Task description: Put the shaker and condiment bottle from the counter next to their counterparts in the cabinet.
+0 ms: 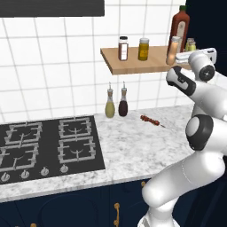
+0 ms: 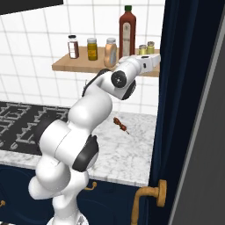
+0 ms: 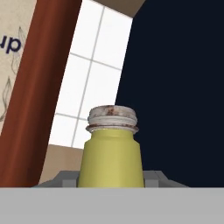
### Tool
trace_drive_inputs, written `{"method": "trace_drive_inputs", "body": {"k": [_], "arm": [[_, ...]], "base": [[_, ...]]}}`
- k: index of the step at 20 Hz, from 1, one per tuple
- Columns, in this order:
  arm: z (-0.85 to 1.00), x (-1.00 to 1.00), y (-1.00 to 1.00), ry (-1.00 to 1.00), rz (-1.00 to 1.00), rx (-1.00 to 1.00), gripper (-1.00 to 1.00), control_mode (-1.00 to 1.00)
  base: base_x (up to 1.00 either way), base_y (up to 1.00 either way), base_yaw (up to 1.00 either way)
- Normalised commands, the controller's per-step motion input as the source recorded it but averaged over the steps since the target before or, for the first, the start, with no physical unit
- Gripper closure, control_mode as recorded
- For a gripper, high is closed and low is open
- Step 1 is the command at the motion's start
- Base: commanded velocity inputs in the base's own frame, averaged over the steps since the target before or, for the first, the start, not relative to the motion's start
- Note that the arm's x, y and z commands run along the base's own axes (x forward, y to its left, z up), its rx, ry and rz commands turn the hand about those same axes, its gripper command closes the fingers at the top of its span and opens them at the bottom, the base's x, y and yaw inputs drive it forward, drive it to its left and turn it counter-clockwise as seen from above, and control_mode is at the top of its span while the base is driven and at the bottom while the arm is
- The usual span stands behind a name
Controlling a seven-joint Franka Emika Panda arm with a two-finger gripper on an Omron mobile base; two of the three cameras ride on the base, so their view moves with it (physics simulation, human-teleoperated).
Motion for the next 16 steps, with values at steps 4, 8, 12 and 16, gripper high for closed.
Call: {"method": "trace_drive_inputs", "body": {"k": [4, 8, 12, 16], "arm": [[-0.17, 0.13, -0.03, 0.00, 0.00, 0.00, 1.00, -1.00], [-0.26, 0.18, 0.00, 0.00, 0.00, 0.00, 1.00, -1.00], [-0.39, 0.14, 0.00, 0.00, 0.00, 0.00, 1.00, -1.00], [-0.44, 0.15, 0.00, 0.00, 0.00, 0.00, -1.00, -1.00]], "base": [[0.00, 0.00, 0.00], [0.00, 0.00, 0.00], [0.00, 0.00, 0.00], [0.00, 0.00, 0.00]]}}
